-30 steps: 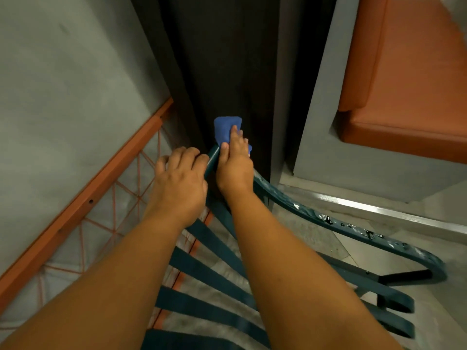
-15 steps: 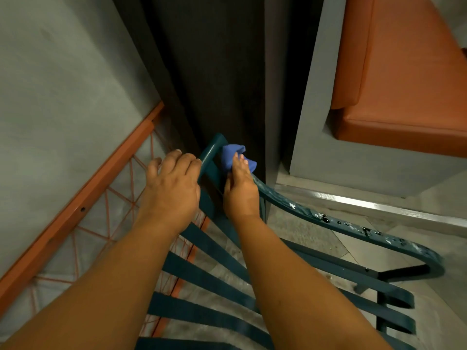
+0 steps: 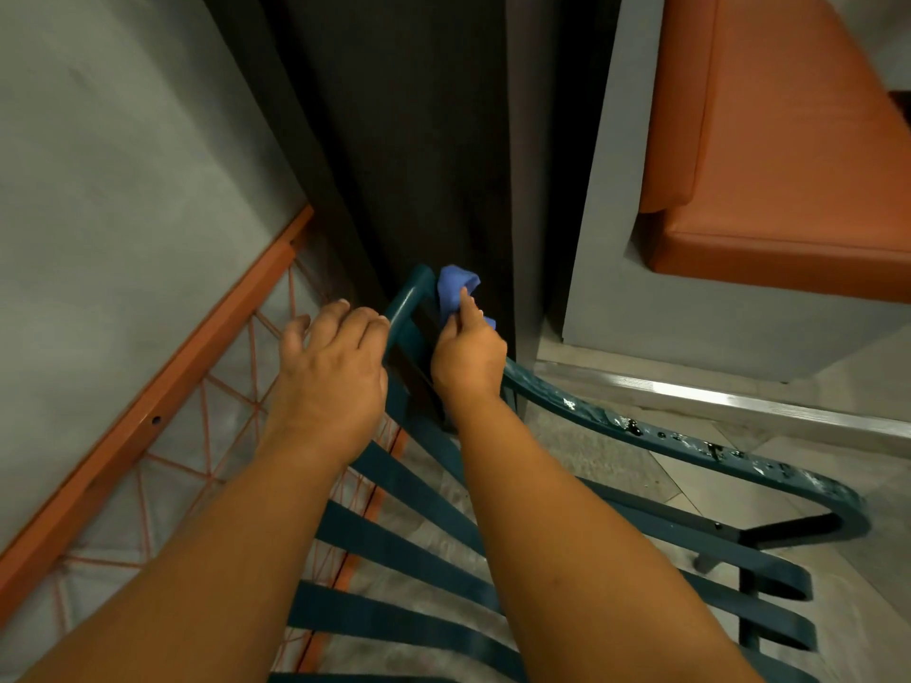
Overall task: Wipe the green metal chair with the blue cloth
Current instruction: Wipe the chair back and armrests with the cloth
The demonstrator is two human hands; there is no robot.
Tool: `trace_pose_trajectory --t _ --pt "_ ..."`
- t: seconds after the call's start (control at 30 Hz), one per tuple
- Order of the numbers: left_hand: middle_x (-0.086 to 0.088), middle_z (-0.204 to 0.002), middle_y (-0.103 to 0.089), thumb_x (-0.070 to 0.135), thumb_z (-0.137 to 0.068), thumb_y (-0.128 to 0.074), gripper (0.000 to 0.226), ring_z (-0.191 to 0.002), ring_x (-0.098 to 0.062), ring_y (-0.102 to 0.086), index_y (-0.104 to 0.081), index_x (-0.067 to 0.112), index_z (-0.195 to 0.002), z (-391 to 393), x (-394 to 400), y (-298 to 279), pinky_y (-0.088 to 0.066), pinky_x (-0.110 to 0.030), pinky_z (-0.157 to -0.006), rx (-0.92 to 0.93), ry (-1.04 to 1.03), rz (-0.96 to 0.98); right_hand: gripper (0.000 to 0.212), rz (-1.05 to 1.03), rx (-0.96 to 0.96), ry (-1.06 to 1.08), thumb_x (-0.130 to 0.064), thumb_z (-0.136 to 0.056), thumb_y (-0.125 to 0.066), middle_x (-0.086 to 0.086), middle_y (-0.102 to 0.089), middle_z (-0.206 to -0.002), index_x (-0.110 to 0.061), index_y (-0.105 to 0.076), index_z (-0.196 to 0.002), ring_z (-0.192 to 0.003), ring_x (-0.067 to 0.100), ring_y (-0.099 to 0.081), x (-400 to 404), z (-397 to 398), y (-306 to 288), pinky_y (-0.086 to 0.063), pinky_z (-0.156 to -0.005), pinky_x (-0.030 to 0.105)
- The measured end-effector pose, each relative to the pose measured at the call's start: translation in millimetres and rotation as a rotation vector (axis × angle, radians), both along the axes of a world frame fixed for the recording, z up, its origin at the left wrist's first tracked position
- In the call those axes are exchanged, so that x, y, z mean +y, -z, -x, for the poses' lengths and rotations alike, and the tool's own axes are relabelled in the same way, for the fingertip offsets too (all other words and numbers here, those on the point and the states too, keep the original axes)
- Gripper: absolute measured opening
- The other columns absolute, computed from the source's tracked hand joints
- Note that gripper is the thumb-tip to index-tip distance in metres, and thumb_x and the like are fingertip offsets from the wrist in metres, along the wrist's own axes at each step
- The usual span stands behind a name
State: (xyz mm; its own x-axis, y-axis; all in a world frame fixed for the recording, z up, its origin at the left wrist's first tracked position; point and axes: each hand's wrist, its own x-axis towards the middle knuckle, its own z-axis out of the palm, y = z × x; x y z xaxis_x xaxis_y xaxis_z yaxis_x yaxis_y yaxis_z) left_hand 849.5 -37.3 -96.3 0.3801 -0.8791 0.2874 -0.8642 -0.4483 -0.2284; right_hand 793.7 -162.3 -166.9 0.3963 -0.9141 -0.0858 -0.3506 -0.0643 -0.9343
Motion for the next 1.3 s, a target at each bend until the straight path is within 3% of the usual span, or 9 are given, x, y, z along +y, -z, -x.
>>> trace_pose_trajectory --t 0.07,0.17,0.27,0.53,0.7,0.9,1.1,1.2,1.3 --pt "-0.011 -0.121 -0.062 0.013 -0.079 -0.061 0.041 -0.120 -0.032 -0.050 -0.059 0.007 -0.120 0.3 0.3 0.2 -0.031 -0.051 -0.095 0.000 0.002 -0.003 0.043 0.010 -0.080 -0.049 -0.024 -0.101 -0.039 0.010 -0.054 -0.132 -0.030 -0.038 -0.143 -0.115 0.024 -0.055 -6.4 -5.3 -15.4 -0.038 -0.082 0.022" --pt "-0.010 -0.122 -0.061 0.014 -0.080 -0.060 0.042 -0.122 -0.032 -0.049 -0.059 0.007 -0.122 0.4 0.0 -0.6 -0.031 -0.051 -0.096 -0.002 -0.010 -0.014 0.042 0.076 -0.214 -0.209 -0.030 -0.100 -0.038 0.004 -0.047 -0.141 -0.026 -0.038 -0.142 -0.126 0.021 -0.044 -11.4 -8.9 -20.5 -0.035 -0.103 0.031" --pt "-0.009 -0.122 -0.061 0.015 -0.081 -0.060 0.041 -0.122 -0.031 -0.049 -0.059 0.008 -0.122 0.7 0.1 -1.5 -0.032 -0.052 -0.096 0.000 -0.011 -0.020 0.038 -0.054 -0.096 -0.220 -0.041 -0.098 -0.031 0.008 -0.053 -0.129 -0.025 -0.047 -0.129 -0.119 0.028 -0.048 -26.2 -6.2 -7.8 -0.038 -0.103 0.047" --pt "-0.009 -0.123 -0.061 0.016 -0.082 -0.057 0.041 -0.123 -0.031 -0.048 -0.058 0.009 -0.122 0.7 -0.7 -1.1 -0.033 -0.053 -0.097 0.001 -0.011 -0.017 0.034 -0.225 -0.155 -0.233 -0.037 -0.098 -0.036 0.007 -0.057 -0.121 -0.019 -0.057 -0.118 -0.112 0.023 -0.051 -39.3 -10.9 -24.6 -0.040 -0.100 0.041" --pt "-0.009 -0.121 -0.062 0.015 -0.081 -0.057 0.040 -0.122 -0.031 -0.049 -0.059 0.008 -0.120 0.7 -1.4 0.0 -0.033 -0.052 -0.096 -0.004 0.002 -0.003 0.039 -0.129 0.148 -0.171 -0.027 -0.102 -0.025 0.012 -0.057 -0.122 -0.010 -0.054 -0.122 -0.112 0.030 -0.052 -45.2 -4.6 -19.4 -0.041 -0.090 0.035" --pt "-0.010 -0.122 -0.062 0.015 -0.080 -0.055 0.041 -0.123 -0.031 -0.049 -0.059 0.008 -0.121 -0.2 -1.2 0.6 -0.030 -0.051 -0.097 -0.015 0.004 -0.018 0.044 0.156 -0.210 -0.093 -0.019 -0.101 -0.042 0.011 -0.049 -0.140 -0.020 -0.037 -0.145 -0.128 0.024 -0.047 9.4 7.0 16.1 -0.038 -0.107 0.036" --pt "-0.012 -0.127 -0.059 0.014 -0.080 -0.056 0.046 -0.125 -0.033 -0.047 -0.056 0.006 -0.125 -0.3 -1.7 1.8 -0.030 -0.053 -0.098 -0.026 0.018 -0.011 0.042 0.040 0.011 -0.023 -0.024 -0.100 -0.037 0.011 -0.056 -0.130 -0.022 -0.041 -0.141 -0.119 0.029 -0.053 -13.3 3.3 20.7 -0.044 -0.096 0.039" --pt "-0.008 -0.145 -0.045 0.019 -0.085 -0.049 0.058 -0.137 -0.030 -0.035 -0.041 0.014 -0.143 0.2 -2.0 0.3 -0.024 -0.053 -0.106 -0.033 0.007 -0.096 0.053 0.181 -0.186 -0.151 -0.012 -0.098 -0.043 0.006 -0.034 -0.152 -0.027 -0.031 -0.147 -0.139 0.019 -0.031 0.4 -4.8 5.6 -0.029 -0.111 0.031" --pt "-0.005 -0.149 -0.041 0.021 -0.088 -0.045 0.058 -0.141 -0.029 -0.028 -0.038 0.017 -0.145 -0.6 -2.6 -0.8 -0.020 -0.054 -0.110 -0.030 -0.001 -0.131 0.069 0.237 -0.112 -0.171 0.004 -0.092 -0.045 0.001 -0.017 -0.159 -0.028 -0.023 -0.149 -0.146 0.014 -0.012 9.4 10.4 30.1 -0.016 -0.118 0.032"
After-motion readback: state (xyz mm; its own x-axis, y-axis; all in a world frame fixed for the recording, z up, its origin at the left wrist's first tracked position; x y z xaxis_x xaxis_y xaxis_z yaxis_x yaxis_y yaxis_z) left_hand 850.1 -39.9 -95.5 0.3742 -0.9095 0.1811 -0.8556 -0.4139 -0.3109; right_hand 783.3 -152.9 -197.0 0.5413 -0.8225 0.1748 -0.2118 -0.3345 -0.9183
